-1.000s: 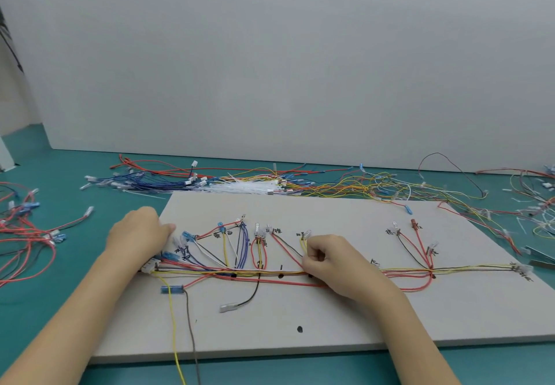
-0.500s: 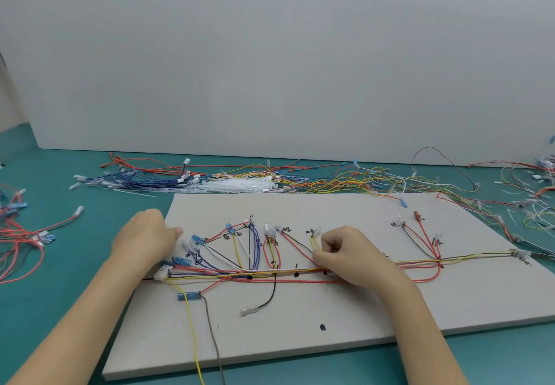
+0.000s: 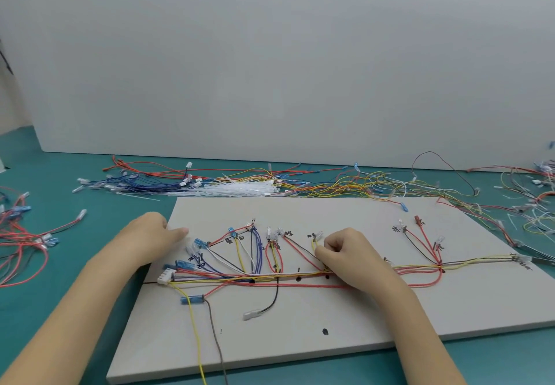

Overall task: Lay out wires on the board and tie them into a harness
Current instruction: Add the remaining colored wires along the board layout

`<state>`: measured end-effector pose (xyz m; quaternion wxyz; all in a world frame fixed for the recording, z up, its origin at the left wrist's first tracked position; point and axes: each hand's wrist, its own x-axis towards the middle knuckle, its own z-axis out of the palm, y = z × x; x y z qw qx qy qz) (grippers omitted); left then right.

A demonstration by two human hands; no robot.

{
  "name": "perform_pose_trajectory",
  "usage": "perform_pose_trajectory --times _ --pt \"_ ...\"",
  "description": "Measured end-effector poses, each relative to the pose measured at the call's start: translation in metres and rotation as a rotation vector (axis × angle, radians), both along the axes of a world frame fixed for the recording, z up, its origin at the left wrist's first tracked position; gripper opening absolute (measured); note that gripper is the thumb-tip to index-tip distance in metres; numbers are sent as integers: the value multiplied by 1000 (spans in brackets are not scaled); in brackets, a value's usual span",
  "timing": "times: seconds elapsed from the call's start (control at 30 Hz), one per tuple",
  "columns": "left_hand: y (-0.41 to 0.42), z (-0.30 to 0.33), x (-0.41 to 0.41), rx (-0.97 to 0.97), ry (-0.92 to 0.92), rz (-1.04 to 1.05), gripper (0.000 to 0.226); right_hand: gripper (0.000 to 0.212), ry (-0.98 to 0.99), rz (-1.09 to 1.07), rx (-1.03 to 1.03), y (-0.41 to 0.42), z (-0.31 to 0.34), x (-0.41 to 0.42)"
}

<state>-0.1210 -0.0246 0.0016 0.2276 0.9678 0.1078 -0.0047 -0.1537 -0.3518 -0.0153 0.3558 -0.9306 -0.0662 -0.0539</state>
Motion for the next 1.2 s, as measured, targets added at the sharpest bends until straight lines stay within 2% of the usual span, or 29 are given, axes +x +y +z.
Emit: perform_pose_trajectory --times 0.07,0.13,0.17,0.23,0.27,0.33,0.4,0.47,0.6,0.7,0.77,0.87,0.93,1.0,1.1,1.13,1.2 --pt "-1 6 -11 35 -42 -101 35 41 -2 0 26 -1 0 1" --pt "-1 16 -26 -27 -126 -382 39 37 -17 -15 41 -2 1 3" --pt "0 21 -35 -73 -64 -555 43 36 -23 -28 49 -2 1 4" --pt "-1 27 -51 -82 179 -778 48 37 -38 -45 72 -3 1 6" --pt "-1 26 -56 -44 266 -841 55 37 -45 -46 80 -4 1 6" --pt "-2 20 -59 55 327 -892 60 36 -51 -42 91 -4 0 6" --pt "-4 13 -60 76 287 -864 56 35 -46 -38 98 -4 -2 6" --pt "-8 11 -63 19 224 -822 48 35 -41 -39 104 -4 -2 6" --pt "-22 11 -69 -58 107 -784 17 35 -36 -38 110 -5 -2 6" --pt "-39 11 -71 -36 30 -758 19 38 -39 -39 114 -5 -2 6" --pt "-55 13 -69 -141 -40 -758 19 40 -56 -49 166 -4 0 6" --pt "-77 21 -62 -482 -25 -722 22 41 -65 -15 366 -1 11 1" --pt "-91 26 -57 -645 -6 -642 25 39 43 107 576 3 21 -5" --pt "-101 28 -51 -714 -14 -529 32 44 285 285 749 7 27 -10" --pt "-108 28 -43 -788 -33 -379 36 62 608 570 792 6 30 -17" --pt "-108 29 -41 -790 -36 -361 36 60 636 637 795 4 31 -19" --pt "-105 30 -39 -792 -17 -362 40 43 610 670 789 -1 33 -21"
